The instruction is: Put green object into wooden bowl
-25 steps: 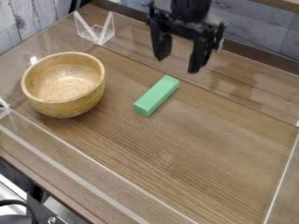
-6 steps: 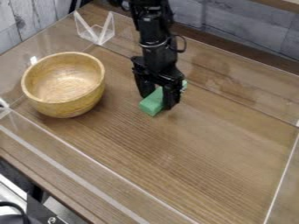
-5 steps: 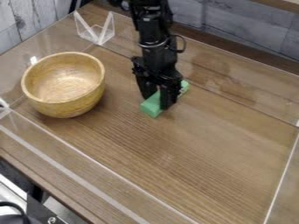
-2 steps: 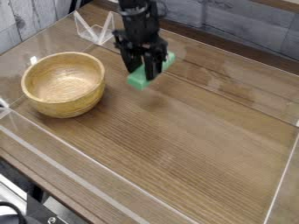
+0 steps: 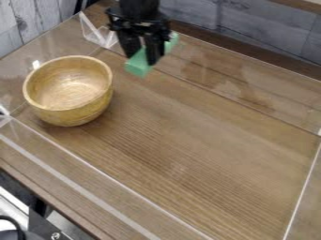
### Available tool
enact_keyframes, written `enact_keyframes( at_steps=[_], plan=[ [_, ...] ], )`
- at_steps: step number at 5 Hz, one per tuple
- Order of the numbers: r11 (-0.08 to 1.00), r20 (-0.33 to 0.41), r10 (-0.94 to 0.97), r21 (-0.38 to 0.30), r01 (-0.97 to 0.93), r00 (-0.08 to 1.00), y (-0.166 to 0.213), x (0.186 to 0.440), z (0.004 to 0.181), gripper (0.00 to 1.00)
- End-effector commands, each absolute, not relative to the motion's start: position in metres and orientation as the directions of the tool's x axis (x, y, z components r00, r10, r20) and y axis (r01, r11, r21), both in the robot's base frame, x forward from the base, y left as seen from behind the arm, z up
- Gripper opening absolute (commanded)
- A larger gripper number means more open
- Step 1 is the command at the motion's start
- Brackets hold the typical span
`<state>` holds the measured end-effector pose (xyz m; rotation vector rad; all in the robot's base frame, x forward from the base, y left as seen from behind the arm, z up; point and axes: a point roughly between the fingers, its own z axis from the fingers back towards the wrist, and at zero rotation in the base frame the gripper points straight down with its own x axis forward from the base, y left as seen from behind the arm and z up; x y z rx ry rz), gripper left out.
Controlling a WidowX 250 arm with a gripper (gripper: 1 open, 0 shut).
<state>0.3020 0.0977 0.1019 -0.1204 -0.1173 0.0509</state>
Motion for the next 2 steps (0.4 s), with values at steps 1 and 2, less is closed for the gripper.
enact_keyframes(
  at_steps=[1, 2],
  plan=[
    [0.995, 0.209, 0.079, -0.078, -0.064, 0.975, 0.124, 0.300, 0.131, 0.00],
    [0.993, 0.207, 0.103, -0.072, -0.090, 0.973, 0.138, 0.293, 0.131, 0.00]
  ],
)
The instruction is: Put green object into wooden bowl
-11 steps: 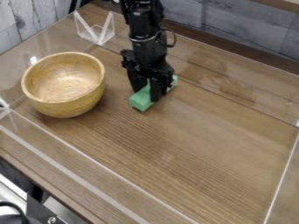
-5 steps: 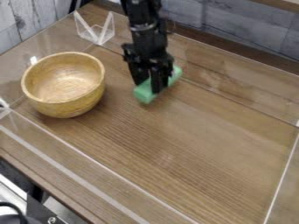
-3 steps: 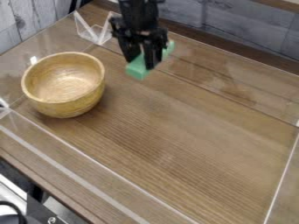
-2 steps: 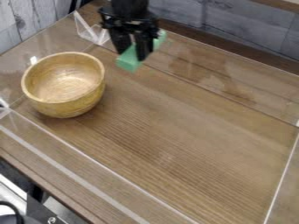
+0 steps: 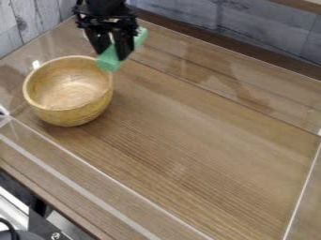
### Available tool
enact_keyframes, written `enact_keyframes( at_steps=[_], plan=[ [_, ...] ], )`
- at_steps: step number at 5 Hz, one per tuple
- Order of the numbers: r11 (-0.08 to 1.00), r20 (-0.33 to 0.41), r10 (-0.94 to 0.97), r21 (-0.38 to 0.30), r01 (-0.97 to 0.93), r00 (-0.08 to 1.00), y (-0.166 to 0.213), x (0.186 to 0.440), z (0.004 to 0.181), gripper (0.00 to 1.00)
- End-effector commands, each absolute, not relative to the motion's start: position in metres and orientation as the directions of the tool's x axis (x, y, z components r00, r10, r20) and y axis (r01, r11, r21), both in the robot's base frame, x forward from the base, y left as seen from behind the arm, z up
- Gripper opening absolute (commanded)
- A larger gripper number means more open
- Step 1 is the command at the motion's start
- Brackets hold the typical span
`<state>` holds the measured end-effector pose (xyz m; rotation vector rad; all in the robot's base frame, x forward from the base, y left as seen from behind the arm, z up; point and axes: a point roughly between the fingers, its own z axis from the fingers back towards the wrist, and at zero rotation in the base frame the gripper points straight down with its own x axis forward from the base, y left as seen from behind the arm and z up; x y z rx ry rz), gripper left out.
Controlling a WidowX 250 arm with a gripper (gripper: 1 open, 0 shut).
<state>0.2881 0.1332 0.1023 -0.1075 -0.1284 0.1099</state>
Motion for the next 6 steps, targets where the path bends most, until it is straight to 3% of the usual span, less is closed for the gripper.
enact_keyframes(
  at_steps=[1, 3, 4, 6],
  plan=[
    [0.990, 0.207, 0.131, -0.070, -0.118, 0.970, 0.139, 0.277, 0.134, 0.00],
    [0.993, 0.196, 0.114, -0.063, -0.104, 0.974, 0.148, 0.261, 0.131, 0.00],
    [0.997, 0.180, 0.066, -0.057, -0.056, 0.981, 0.159, 0.261, 0.122, 0.00],
    [0.981, 0.146, 0.190, -0.056, -0.184, 0.971, 0.158, 0.257, 0.101, 0.00]
  ],
)
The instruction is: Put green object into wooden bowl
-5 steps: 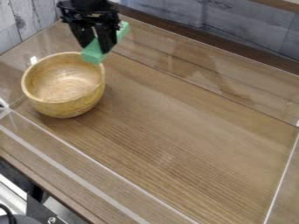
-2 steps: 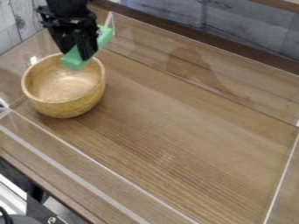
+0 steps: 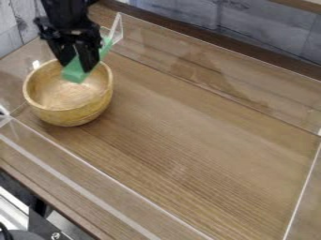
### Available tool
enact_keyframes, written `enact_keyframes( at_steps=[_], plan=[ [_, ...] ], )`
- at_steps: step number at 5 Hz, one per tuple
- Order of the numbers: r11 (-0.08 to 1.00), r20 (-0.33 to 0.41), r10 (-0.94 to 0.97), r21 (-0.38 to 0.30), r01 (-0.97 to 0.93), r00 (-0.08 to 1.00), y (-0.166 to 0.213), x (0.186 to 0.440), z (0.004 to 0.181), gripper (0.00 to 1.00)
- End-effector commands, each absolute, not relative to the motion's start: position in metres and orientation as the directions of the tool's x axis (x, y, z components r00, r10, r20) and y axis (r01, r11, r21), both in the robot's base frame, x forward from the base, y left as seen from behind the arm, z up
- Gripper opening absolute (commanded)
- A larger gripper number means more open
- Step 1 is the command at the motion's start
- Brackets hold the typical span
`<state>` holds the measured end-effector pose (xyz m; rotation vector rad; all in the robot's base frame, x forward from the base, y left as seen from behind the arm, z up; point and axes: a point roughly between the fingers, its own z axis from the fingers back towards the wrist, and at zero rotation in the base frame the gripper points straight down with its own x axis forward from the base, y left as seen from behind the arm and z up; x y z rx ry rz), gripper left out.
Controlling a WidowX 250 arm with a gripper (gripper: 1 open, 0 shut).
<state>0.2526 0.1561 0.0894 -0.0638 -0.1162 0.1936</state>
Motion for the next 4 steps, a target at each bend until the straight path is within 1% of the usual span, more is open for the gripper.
enact_keyframes(
  at_steps=[1, 2, 4],
  plan=[
    [0.980, 0.131, 0.200, -0.051, -0.195, 0.971, 0.170, 0.259, 0.093, 0.00],
    [0.978, 0.118, 0.206, -0.051, -0.202, 0.971, 0.180, 0.262, 0.093, 0.00],
    [0.998, 0.096, 0.031, -0.053, -0.026, 0.995, 0.181, 0.275, 0.089, 0.00]
  ],
)
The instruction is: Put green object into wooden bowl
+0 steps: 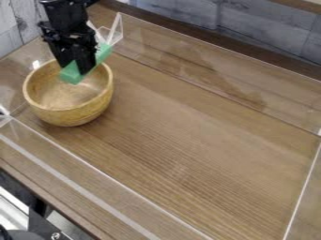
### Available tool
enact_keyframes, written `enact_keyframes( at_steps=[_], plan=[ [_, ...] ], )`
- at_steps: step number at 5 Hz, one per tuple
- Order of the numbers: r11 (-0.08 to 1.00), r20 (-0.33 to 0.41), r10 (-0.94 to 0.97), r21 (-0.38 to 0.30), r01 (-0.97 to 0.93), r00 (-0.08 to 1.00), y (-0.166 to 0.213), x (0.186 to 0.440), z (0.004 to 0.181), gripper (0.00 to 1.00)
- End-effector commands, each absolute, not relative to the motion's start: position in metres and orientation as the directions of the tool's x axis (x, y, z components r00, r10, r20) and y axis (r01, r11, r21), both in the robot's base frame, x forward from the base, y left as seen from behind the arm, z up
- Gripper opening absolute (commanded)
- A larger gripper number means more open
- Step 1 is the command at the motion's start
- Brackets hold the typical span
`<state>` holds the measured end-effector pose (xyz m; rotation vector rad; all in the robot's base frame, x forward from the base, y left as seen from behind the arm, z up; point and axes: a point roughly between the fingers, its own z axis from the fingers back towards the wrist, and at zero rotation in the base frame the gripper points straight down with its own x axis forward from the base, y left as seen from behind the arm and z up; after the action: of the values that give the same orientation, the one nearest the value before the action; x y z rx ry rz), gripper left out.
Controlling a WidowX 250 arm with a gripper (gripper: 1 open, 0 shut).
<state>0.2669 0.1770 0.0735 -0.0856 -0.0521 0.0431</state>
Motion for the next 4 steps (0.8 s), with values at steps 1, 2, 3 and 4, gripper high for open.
enact_keyframes(
  at_steps=[1, 2, 3, 4],
  plan=[
    [0.997, 0.088, 0.058, -0.057, -0.053, 0.994, 0.186, 0.264, 0.088, 0.00],
    [0.994, 0.081, 0.090, -0.062, -0.085, 0.993, 0.192, 0.253, 0.088, 0.00],
    [0.994, 0.073, 0.091, -0.068, -0.086, 0.993, 0.191, 0.250, 0.089, 1.00],
    [0.990, 0.080, 0.120, -0.079, -0.114, 0.990, 0.187, 0.253, 0.095, 1.00]
  ],
)
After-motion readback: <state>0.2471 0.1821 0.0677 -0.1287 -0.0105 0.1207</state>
